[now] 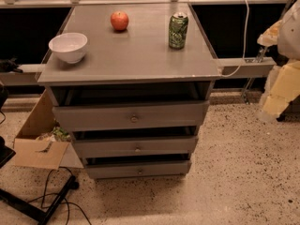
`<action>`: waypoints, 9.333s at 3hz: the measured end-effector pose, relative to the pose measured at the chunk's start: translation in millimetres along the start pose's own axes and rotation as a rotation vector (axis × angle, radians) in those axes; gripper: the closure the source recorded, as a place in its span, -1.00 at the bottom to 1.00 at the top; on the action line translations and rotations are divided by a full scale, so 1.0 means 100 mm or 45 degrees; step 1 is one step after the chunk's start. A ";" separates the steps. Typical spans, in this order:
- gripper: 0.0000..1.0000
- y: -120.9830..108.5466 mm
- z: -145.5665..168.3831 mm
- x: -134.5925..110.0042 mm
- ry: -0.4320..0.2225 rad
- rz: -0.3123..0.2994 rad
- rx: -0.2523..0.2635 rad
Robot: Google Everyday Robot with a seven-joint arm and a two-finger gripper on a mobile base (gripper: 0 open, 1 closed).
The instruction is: Open middle drawer
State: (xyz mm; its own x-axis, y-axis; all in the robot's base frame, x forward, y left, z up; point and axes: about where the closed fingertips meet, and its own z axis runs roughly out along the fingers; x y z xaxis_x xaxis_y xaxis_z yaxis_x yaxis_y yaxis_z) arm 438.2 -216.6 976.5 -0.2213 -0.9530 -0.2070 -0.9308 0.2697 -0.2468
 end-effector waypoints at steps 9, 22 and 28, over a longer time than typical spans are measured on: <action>-1.00 0.34 3.07 0.92 0.402 -0.004 0.009; 1.00 0.08 6.02 0.36 0.142 -0.055 -0.155; 1.00 0.60 5.78 0.61 0.150 -0.041 -0.261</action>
Offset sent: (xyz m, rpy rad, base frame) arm 0.0032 0.0035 0.0047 -0.0562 -0.0268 0.0049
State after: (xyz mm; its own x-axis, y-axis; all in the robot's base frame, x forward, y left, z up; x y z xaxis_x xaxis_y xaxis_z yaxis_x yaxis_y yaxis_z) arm 537.1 -178.5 402.0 -0.2115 -0.9735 -0.0871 -0.9749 0.2164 -0.0517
